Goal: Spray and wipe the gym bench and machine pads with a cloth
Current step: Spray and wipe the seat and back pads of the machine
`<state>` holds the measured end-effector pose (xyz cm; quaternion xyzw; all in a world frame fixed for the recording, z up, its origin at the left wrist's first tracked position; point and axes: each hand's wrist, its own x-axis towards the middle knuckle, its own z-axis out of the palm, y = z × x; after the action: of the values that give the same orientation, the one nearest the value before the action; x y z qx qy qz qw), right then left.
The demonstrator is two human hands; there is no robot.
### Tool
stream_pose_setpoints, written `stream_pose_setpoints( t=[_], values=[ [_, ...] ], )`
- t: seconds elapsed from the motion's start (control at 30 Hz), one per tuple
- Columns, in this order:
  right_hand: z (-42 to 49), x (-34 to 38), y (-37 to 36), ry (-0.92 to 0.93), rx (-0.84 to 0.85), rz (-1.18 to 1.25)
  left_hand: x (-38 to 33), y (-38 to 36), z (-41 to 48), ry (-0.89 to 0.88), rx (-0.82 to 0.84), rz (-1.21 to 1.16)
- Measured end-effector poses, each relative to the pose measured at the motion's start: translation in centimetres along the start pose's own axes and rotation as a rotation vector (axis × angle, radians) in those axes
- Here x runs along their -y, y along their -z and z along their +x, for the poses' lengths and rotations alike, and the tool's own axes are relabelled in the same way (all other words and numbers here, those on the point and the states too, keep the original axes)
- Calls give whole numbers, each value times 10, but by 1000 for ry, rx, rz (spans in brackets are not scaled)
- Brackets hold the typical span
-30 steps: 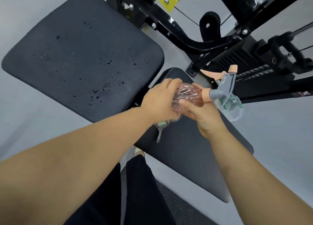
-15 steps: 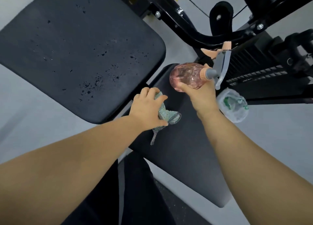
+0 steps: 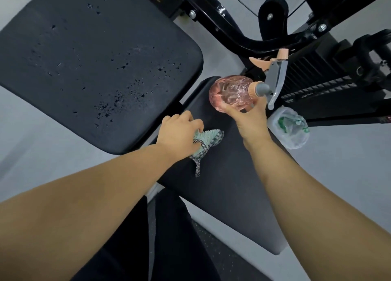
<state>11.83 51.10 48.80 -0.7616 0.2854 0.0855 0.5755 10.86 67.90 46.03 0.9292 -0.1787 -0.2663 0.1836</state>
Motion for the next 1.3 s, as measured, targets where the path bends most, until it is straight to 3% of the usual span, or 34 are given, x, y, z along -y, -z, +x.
stream_pose_setpoints(
  t=[0.23, 0.4, 0.47, 0.53, 0.6, 0.67, 0.8, 0.87, 0.93, 1.0, 1.1, 1.17, 1.23, 1.3],
  values=[
    [-11, -7, 1, -64, 19, 73, 11, 23, -9, 148, -79, -504],
    [-47, -15, -9, -351, -219, 34, 30, 43, -18, 181, -135, -671],
    [-61, -8, -22, -418, -98, 103, 39, 48, -22, 180, -158, -722],
    [-66, 5, -46, -430, 129, 126, 46, 50, -28, 157, -169, -747],
    [-60, 16, -70, -377, 274, 116, 49, 53, -33, 120, -167, -778],
    [-49, 24, -96, -288, 289, 120, 59, 55, -39, 154, -175, -851],
    [-33, 26, -119, -180, 327, 181, 88, 62, -42, 400, -204, -1242],
    [-32, 25, -123, -130, 407, 226, 101, 66, -41, 519, -71, -1515],
    [-33, 27, -125, -93, 467, 250, 111, 68, -42, 548, 103, -1636],
    [-34, 29, -125, -74, 447, 215, 118, 69, -44, 513, 146, -1565],
    [-37, 34, -129, -63, 216, 26, 128, 70, -50, 472, -38, -1413],
    [-42, 37, -132, 75, 92, -202, 135, 72, -54, 421, -115, -1307],
    [-50, 42, -139, 343, 216, -340, 140, 77, -59, 364, -89, -1267],
    [-54, 45, -150, 486, 428, -438, 140, 84, -64, 289, -43, -1258]
  ],
)
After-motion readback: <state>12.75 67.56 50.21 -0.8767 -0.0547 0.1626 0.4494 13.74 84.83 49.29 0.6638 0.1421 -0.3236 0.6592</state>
